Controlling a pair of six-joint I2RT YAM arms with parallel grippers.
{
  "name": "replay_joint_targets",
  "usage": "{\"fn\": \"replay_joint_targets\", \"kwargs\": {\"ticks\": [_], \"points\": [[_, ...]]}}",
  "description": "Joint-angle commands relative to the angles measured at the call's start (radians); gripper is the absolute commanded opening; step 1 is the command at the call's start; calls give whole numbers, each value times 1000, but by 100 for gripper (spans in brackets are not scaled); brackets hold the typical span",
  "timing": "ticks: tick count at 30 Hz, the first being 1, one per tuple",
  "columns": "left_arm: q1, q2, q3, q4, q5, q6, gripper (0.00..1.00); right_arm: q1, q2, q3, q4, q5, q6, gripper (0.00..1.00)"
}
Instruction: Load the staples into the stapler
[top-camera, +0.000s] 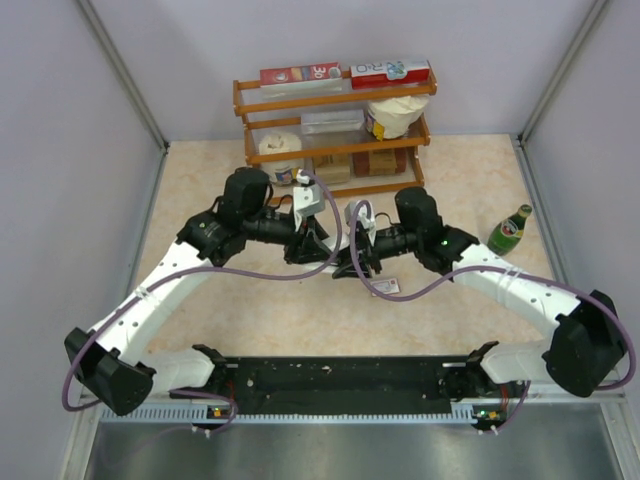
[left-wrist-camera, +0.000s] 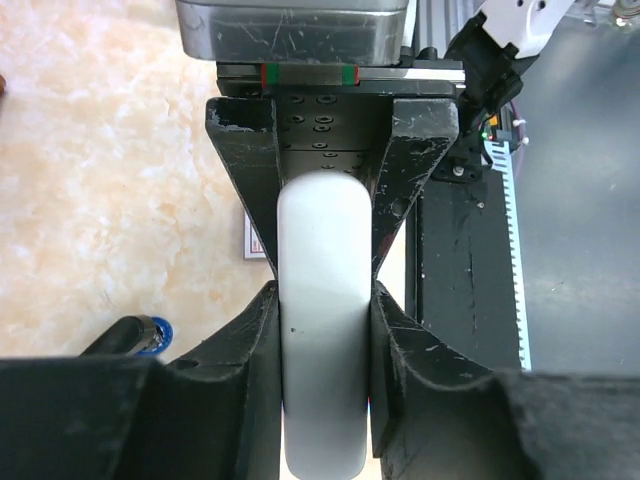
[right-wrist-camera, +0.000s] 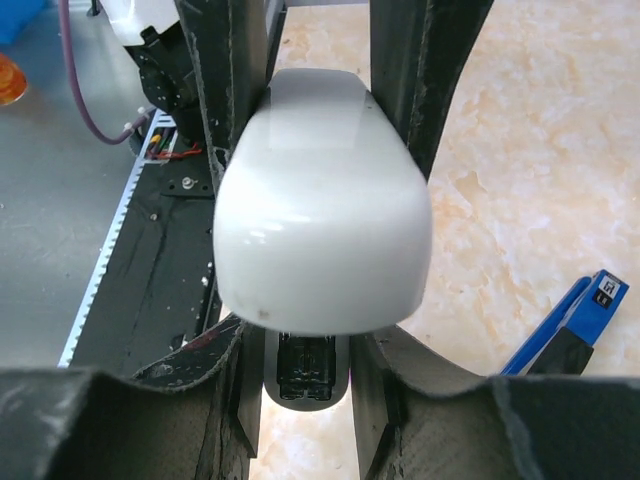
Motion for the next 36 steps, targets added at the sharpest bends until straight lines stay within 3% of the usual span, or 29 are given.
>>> {"fn": "replay_joint_targets", "kwargs": {"ticks": [1, 4, 11, 20, 36], "points": [[29, -41, 7, 108, -4, -44, 5, -20, -48, -18, -6, -79, -11, 9], [32, -42, 8, 111, -2, -50, 0, -30, -53, -22, 6, -92, 2, 9], [83, -62, 13, 162, 7, -119, 0, -77, -57, -64, 136, -139, 122, 8], [178, -131, 10, 359, -20, -321, 0, -120, -76, -139, 354, -171, 277, 5], [301, -182, 48, 461, -108, -473, 0, -135, -47, -216, 575, -153, 509, 2]]}}
